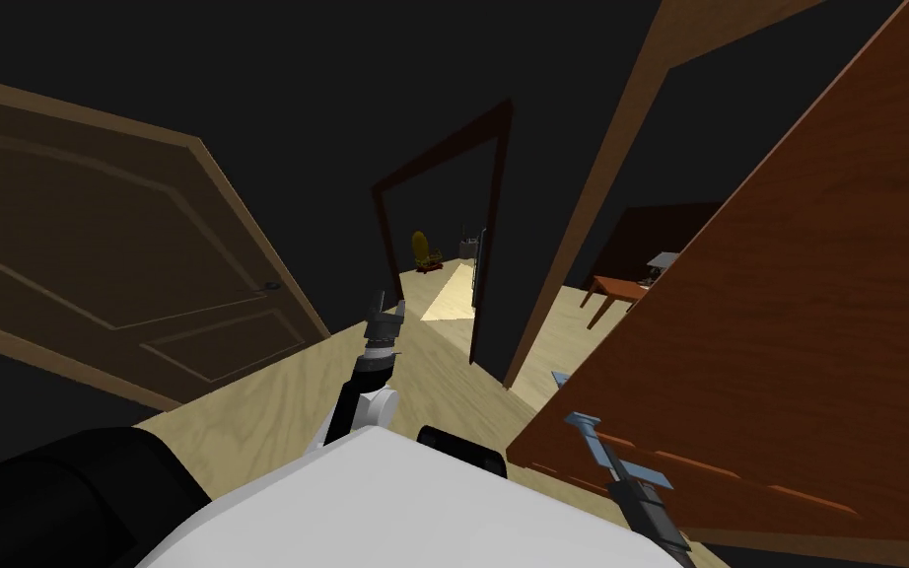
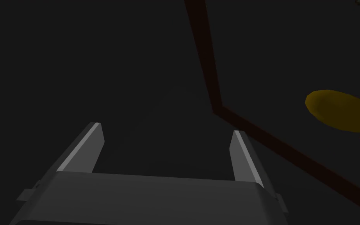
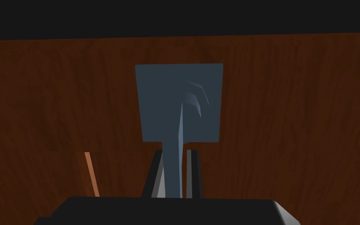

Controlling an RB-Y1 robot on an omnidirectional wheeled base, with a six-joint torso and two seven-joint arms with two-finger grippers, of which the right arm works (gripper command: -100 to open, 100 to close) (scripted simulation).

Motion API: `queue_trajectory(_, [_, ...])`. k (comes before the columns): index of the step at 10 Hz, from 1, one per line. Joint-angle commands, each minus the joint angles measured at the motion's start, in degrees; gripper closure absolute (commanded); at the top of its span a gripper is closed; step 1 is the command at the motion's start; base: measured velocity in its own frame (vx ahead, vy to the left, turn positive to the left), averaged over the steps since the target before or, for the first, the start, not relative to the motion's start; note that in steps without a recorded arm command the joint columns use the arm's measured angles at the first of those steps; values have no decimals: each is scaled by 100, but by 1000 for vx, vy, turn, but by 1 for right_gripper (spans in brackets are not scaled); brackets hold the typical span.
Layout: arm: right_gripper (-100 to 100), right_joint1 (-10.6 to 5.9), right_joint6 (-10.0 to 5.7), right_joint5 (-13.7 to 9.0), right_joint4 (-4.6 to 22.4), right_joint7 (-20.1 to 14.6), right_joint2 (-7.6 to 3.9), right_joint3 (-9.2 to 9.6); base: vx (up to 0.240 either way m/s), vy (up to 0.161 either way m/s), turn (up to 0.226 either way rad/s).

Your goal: Pull the door open

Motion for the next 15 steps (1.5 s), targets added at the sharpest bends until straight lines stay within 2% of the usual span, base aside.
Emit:
queue_trajectory(1, [100, 13, -68, -4, 56, -23, -18, 34, -277, -79, 163])
queue_trajectory(6, [100, -29, -243, -13, 234, -86, -56, 113, -249, -76, 188])
queue_trajectory(7, [100, -37, -214, -6, 225, -77, -40, 113, -106, -21, 27])
queue_trajectory(8, [100, -176, -141, 44, 311, -86, 3, 102, -163, -66, 128])
queue_trajectory(10, [100, -275, -93, 75, 362, -90, 29, 88, -225, -40, 103])
queue_trajectory(13, [100, -569, 50, 168, 513, -104, 105, 48, -196, -65, 105])
queue_trajectory(14, [100, -569, 50, 168, 513, -104, 105, 48, -135, -40, 49])
queue_trajectory(15, [100, -712, 120, 213, 587, -111, 142, 28, -167, -42, 108])
